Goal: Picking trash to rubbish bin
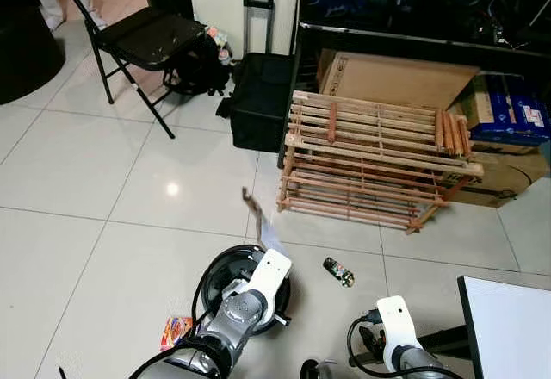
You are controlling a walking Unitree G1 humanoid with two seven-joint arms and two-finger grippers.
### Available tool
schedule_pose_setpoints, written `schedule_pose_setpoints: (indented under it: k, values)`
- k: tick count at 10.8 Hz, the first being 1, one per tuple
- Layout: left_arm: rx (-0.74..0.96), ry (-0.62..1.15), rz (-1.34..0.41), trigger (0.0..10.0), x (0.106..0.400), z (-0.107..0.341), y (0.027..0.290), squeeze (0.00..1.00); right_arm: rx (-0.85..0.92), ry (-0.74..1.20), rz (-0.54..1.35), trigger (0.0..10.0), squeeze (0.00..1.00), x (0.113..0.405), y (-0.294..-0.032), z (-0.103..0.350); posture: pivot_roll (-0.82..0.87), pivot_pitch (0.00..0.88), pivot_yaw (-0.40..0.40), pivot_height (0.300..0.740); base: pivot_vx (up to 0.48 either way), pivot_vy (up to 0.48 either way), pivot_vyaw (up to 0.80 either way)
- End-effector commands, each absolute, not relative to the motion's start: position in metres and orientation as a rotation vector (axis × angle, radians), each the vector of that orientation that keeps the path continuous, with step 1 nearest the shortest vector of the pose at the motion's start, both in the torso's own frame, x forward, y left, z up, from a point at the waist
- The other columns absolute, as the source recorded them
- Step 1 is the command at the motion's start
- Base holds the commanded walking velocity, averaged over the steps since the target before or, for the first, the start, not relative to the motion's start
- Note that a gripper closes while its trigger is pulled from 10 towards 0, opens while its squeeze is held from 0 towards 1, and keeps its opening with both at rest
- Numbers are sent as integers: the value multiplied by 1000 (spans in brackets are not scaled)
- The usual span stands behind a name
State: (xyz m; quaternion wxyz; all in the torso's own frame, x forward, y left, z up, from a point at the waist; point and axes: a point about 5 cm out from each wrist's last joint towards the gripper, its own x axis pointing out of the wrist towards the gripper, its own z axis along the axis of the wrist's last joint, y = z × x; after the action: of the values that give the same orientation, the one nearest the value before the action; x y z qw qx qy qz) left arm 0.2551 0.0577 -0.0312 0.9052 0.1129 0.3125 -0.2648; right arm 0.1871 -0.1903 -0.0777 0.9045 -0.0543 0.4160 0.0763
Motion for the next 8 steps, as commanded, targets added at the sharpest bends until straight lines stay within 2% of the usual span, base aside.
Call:
schedule_pose_setpoints:
  k: [1, 2, 5, 6, 8]
  values:
    - [234, 645, -543, 10000, 255, -31, 56, 945, -102, 859, 149, 10000, 0, 185, -193, -78, -56, 166, -70, 740, 0, 0, 0]
    - [234, 642, -537, 10000, 256, -30, 57, 1000, -104, 858, 148, 10000, 0, 186, -193, -78, -54, 162, -71, 740, 0, 0, 0]
    - [236, 636, -531, 10000, 258, -29, 58, 1000, -104, 857, 150, 10000, 0, 187, -192, -77, -49, 156, -70, 740, 0, 0, 0]
    - [240, 634, -531, 10000, 258, -29, 59, 0, -103, 857, 152, 10000, 0, 187, -191, -77, -47, 155, -69, 740, 0, 0, 0]
    - [246, 634, -520, 10000, 259, -29, 61, 0, -101, 855, 154, 10000, 0, 188, -190, -77, -46, 151, -69, 740, 0, 0, 0]
